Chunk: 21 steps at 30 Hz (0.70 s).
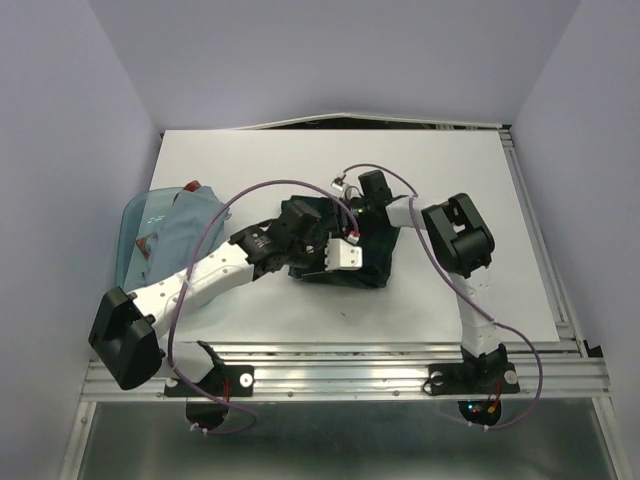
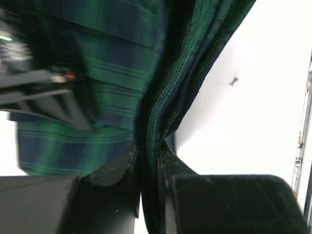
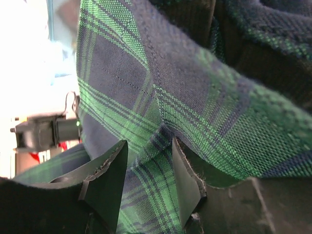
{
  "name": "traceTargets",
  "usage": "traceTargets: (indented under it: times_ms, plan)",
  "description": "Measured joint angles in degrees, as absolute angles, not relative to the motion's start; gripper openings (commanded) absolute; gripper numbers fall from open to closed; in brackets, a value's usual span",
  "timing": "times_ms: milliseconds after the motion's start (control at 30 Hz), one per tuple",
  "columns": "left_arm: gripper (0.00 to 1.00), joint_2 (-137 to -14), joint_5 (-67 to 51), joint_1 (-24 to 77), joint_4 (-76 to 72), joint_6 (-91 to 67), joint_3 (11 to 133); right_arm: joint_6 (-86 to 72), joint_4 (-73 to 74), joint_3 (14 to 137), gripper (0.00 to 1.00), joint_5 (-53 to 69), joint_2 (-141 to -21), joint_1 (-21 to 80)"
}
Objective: Fold and stack the skirts
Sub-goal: Fold the skirt
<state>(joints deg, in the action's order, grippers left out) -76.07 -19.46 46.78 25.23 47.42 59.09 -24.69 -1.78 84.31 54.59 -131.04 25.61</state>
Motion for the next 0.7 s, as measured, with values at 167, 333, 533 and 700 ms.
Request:
traceTargets:
  times_ms: [167, 333, 533, 700]
  plan:
    - [0.00, -76.25, -18.63, 46.74, 26.24, 47.13, 63.83, -25.04, -5.02, 76.36, 0.48, 54.74, -126.72, 28.36]
    - [0.00, -78.76, -17.82, 45.84, 26.02, 47.79, 64.49, -25.69, -6.74, 70.48, 0.50, 54.46, -123.13, 31.79]
    - [0.00, -79.85, -18.79, 45.36, 26.20, 48.58, 64.31, -22.41, -0.86, 73.41, 0.63, 52.40, -122.02, 32.97]
    - [0.00, -78.52, -21.17, 45.34, 26.96, 48.58, 62.30, -17.17, 10.55, 86.83, 0.78, 48.07, -122.56, 30.57]
